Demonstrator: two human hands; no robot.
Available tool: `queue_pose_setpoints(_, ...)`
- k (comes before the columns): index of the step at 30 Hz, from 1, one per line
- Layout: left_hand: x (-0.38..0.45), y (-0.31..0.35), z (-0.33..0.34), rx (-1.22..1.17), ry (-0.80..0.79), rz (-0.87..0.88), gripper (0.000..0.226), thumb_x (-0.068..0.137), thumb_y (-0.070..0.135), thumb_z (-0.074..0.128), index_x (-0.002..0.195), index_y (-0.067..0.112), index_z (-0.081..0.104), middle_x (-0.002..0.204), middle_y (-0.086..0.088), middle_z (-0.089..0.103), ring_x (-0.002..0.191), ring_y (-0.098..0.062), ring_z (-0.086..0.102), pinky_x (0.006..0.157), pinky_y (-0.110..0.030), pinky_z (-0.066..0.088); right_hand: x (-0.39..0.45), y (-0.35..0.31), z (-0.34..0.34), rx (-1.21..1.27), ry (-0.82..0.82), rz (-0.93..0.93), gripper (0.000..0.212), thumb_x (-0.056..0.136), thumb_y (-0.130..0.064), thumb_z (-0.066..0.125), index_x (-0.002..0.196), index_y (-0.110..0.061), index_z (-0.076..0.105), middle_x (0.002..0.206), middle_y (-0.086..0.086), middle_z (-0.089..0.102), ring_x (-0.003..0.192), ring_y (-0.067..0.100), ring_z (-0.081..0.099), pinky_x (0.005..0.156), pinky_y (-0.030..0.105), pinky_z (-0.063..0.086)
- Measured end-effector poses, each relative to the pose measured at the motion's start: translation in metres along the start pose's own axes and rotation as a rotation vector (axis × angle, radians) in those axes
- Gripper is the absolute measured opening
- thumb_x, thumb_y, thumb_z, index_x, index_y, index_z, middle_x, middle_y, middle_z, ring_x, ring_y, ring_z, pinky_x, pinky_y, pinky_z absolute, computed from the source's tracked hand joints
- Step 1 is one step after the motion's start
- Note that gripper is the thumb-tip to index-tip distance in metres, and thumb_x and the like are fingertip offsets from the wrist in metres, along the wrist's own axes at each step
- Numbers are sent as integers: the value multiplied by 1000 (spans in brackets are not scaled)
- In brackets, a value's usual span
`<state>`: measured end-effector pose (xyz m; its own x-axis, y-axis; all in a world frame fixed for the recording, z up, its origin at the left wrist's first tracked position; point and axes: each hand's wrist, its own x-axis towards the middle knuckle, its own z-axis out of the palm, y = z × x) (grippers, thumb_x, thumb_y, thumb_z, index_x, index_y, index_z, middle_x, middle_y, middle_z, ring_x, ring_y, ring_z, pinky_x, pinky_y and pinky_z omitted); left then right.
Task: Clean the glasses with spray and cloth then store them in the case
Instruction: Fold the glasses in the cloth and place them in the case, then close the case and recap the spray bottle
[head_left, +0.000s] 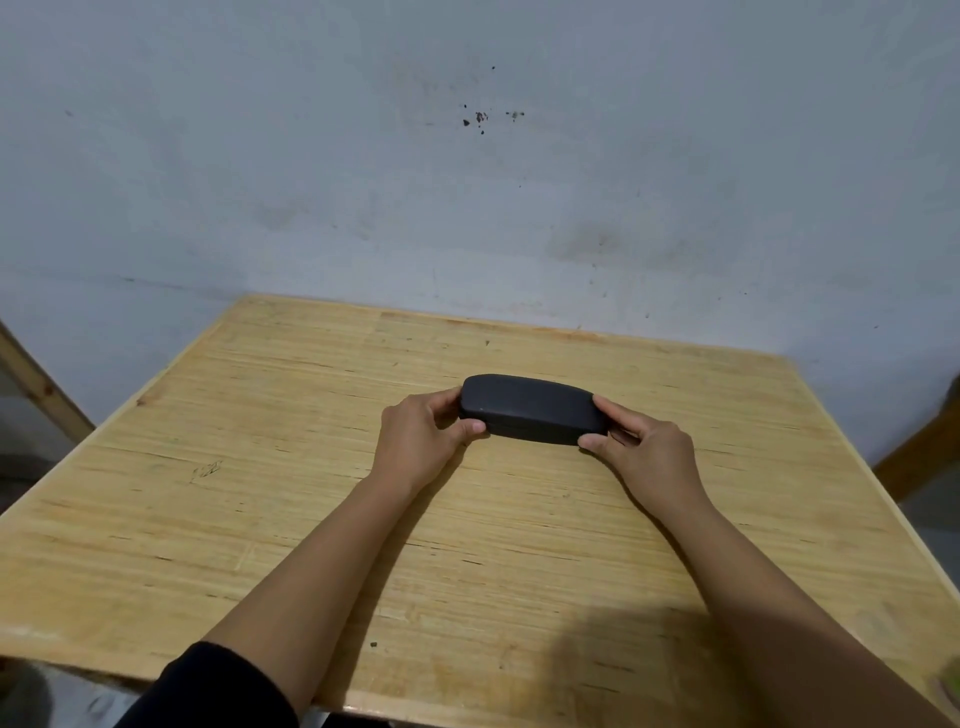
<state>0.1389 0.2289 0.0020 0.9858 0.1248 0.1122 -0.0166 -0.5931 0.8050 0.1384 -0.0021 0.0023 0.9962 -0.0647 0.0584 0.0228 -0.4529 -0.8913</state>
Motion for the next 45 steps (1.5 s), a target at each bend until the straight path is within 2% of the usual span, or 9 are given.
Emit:
queue_pose_setpoints(4,3,2,3,4,25,11,49,79,22,71,125,25,57,113,2,69,110,-11,59,92,-15,35,1,-2,9,27,44,26,54,79,-10,73,130,-17,55,135,5,56,119,17,56,93,14,38)
queue_pose_setpoints(8,18,7,7,-73,91,-15,48,80,20,70,125,25,56,119,2,66,121,-14,53,97,-18,32,14,-9,14,33,115,3,53,81,-12,71,131,-20,54,135,2,56,118,13,56,92,13,38)
queue_pose_setpoints(13,57,20,9,-115,143,7,40,84,17,66,123,23,59,117,5,67,118,-12,55,89,-12,33,52,-22,17,80,192,-34,50,85,-11,65,132,-21,52,138,-1,53,121,9,53,98,14,37)
queue_pose_setpoints(17,90,18,14,-58,143,9,39,85,20,65,123,23,59,114,5,69,117,-14,55,91,-16,35,88,-26,25,65,192,-33,50,86,-10,63,134,-17,51,139,2,53,124,12,52,108,24,37)
queue_pose_setpoints(23,123,7,28,1,106,-52,41,86,20,64,127,21,56,114,-3,69,113,-18,57,92,-18,35,125,-13,39,-59,186,7,51,87,-14,65,135,-19,49,137,2,55,117,15,55,94,18,38)
queue_pose_setpoints(28,135,0,35,97,107,-52,42,88,26,61,129,22,54,114,-5,68,115,-21,54,85,-14,23,139,-3,45,-106,146,13,52,87,-13,65,136,-16,48,138,6,53,121,20,54,99,23,39)
queue_pose_setpoints(37,136,4,34,143,77,-77,41,89,27,59,129,19,52,117,-6,65,118,-24,50,96,-25,36,140,-5,38,-211,96,-2,50,89,-20,61,137,-21,46,136,5,55,117,20,55,95,25,40)
queue_pose_setpoints(40,131,11,33,186,16,-72,36,90,25,56,125,15,52,114,-7,64,108,-24,53,84,-26,38,133,-11,31,-383,11,-15,53,94,-23,53,144,-20,35,134,8,54,119,22,51,90,21,36)
queue_pose_setpoints(45,118,16,30,385,-21,-39,32,87,30,55,113,12,49,104,-6,60,83,-18,50,71,-30,42,109,-15,23,-647,-68,-43,56,94,-31,48,145,-15,29,138,9,49,126,26,44,101,37,40)
